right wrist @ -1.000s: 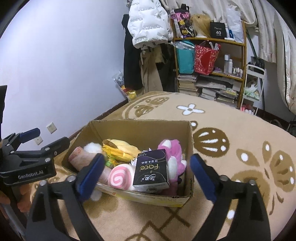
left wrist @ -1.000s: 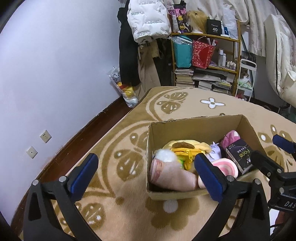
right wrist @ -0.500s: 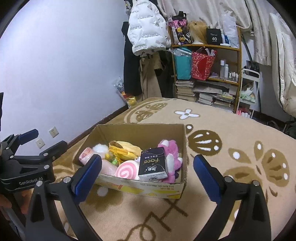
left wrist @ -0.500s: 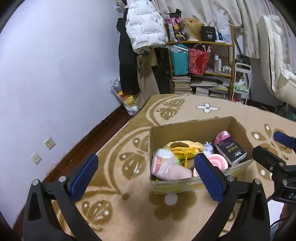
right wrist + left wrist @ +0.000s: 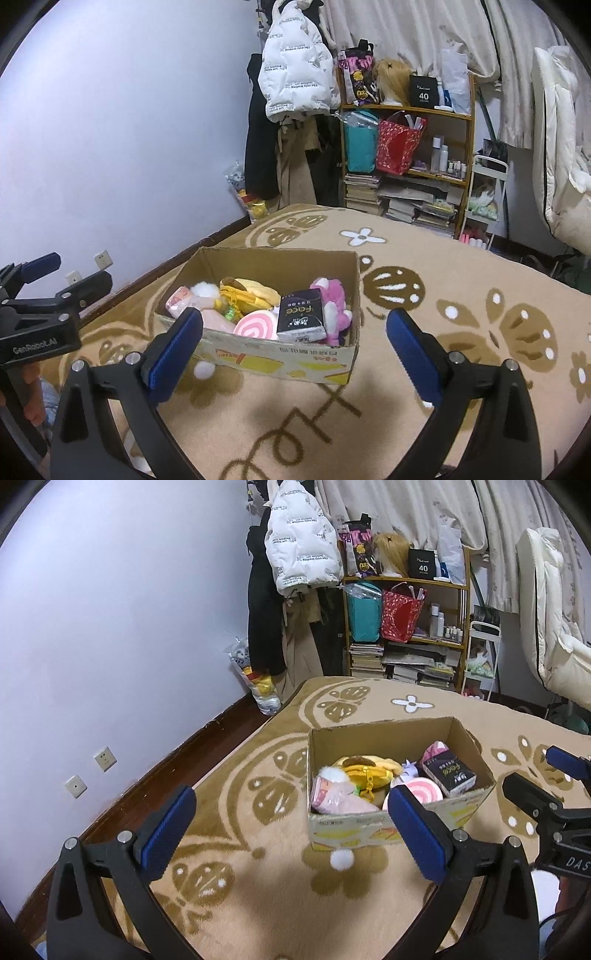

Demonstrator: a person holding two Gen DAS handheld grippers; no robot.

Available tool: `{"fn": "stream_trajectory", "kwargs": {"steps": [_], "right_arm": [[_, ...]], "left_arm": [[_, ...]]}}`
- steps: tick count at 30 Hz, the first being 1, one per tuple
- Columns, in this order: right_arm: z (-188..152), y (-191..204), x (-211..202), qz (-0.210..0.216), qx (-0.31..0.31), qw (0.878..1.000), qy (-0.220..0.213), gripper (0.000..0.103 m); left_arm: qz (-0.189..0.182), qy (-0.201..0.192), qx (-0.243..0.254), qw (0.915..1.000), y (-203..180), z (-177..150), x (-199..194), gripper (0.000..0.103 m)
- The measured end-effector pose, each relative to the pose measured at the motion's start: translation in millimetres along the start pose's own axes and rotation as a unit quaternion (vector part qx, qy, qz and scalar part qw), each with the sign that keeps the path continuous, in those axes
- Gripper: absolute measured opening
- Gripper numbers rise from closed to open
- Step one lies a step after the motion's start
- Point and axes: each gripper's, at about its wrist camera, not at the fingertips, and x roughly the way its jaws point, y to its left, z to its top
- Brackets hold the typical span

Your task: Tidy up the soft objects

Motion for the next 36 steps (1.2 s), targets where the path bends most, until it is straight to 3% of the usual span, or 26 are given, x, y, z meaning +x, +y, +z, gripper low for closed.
{"fn": "stream_trajectory", "kwargs": {"steps": [14,36], "right_arm": [[-21.6,-7.7,-22.1,0.012,0.018,1.0,-0.006,0.103],[-33.9,-1.9,-4.9,0.01,0.01,1.0,0.026,0.103]], "left_arm": [[0.005,-0.004,0.016,0.9999,1.3,-21.3,-11.8,0.102],[0.01,0.016,0.037,0.9991,-11.1,-36.2,3.0,0.102]]}}
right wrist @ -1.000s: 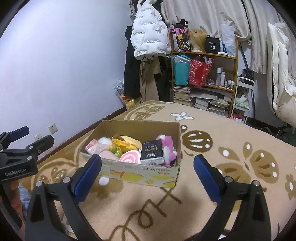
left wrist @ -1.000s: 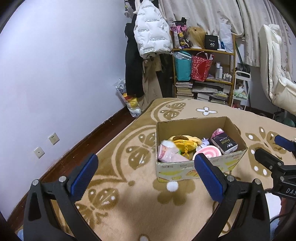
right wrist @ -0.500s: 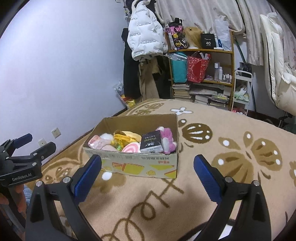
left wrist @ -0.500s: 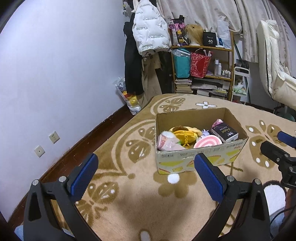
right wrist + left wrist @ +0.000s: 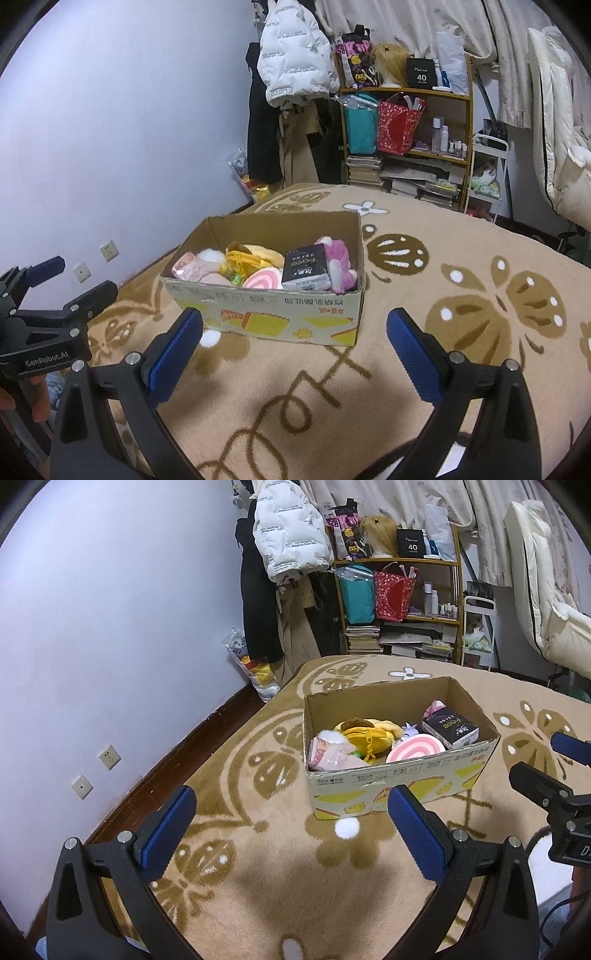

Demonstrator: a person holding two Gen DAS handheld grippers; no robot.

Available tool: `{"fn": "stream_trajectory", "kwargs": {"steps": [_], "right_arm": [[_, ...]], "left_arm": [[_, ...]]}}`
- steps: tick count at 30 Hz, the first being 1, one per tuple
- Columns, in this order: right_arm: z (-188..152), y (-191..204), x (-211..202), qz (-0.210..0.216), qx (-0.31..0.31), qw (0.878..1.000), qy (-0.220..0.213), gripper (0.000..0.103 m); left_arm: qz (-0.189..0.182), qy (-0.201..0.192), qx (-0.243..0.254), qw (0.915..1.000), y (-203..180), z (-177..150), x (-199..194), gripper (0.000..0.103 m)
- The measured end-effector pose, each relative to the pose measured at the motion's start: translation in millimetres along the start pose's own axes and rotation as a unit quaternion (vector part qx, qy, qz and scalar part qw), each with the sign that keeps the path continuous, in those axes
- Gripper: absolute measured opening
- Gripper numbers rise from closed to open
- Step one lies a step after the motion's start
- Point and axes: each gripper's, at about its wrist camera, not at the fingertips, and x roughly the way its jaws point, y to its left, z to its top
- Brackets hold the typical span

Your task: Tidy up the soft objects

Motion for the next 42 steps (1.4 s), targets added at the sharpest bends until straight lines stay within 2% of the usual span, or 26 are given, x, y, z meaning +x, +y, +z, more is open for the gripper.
{"fn": "stream_trajectory", "kwargs": {"steps": [9,27,33,42], "right_arm": [[-2.8,3.6,3.0,0.001,-0.007,1.0,0.004,0.103],[-3.2,-0.4,4.1,-0.001,-0.007,1.0,0.002,0.103],[-2.7,-1.4,4.4,-0.016,-0.009,1.0,0.005,0.103],[-2.2,-5.3,6.1,-0.014,-0.002,1.0,0.01,0.103]], "left_arm": [[0.013,0.007,0.019,0.9997,-6.3,-2.1,3.4,0.103],[0.01,0.013,0.019,0.9997,-4.5,-2.3,6.2,0.103],[0.023,0.005,0.025,0.9994,-6.5,-1.7,4.2,0.102],[0.021,0.01,0.026,0.9994,-6.6,-1.5,4.4,0.102]]}}
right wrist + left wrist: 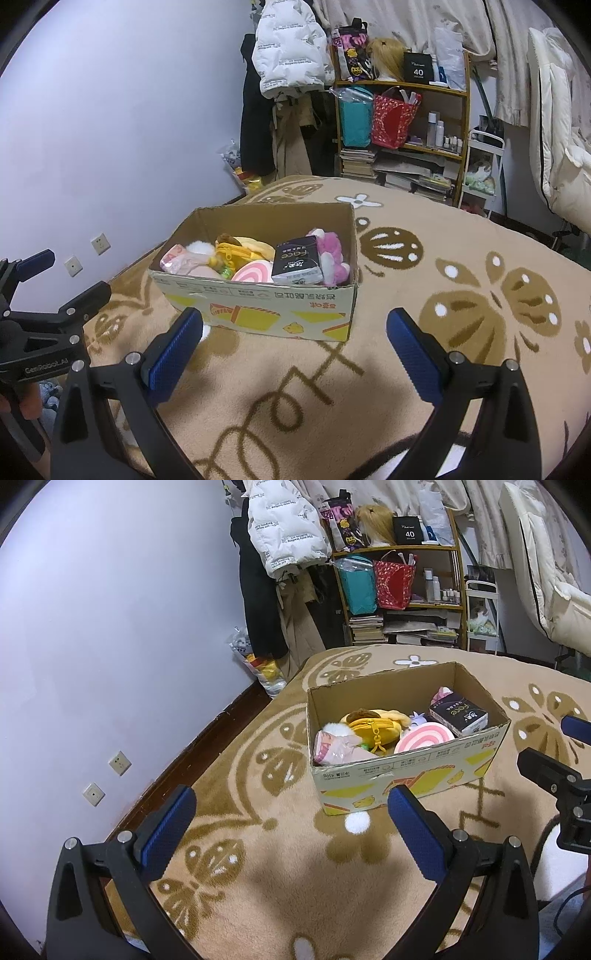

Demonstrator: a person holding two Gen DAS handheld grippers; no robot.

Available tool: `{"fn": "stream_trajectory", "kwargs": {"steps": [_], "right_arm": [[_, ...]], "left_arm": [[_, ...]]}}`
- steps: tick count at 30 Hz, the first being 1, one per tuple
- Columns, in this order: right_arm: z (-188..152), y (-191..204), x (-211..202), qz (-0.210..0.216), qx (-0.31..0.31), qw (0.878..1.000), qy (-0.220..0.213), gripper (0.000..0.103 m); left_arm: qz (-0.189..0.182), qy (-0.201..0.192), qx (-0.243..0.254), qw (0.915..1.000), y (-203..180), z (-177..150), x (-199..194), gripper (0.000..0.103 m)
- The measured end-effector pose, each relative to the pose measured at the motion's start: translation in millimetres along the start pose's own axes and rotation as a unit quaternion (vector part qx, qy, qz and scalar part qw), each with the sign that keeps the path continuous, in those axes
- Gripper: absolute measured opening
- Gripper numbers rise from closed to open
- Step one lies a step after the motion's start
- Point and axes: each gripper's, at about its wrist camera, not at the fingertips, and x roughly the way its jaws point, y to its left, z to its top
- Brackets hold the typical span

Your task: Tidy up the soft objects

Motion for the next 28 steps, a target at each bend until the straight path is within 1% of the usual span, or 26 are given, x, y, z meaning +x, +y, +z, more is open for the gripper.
{"fn": "stream_trajectory", "kwargs": {"steps": [21,28], "right_arm": [[1.3,0.1,0.7,0.003,0.001,1.0,-0.002,0.103],[1.1,0.6,1.3,0.002,0.002,1.0,-0.002,0.103]], "left_arm": [[-0.002,-0.001,0.001,1.0,0.6,-0.2,1.5,0.102],[0.005,-0.002,-0.002,1.0,0.9,-0.3,0.5,0.102]]}}
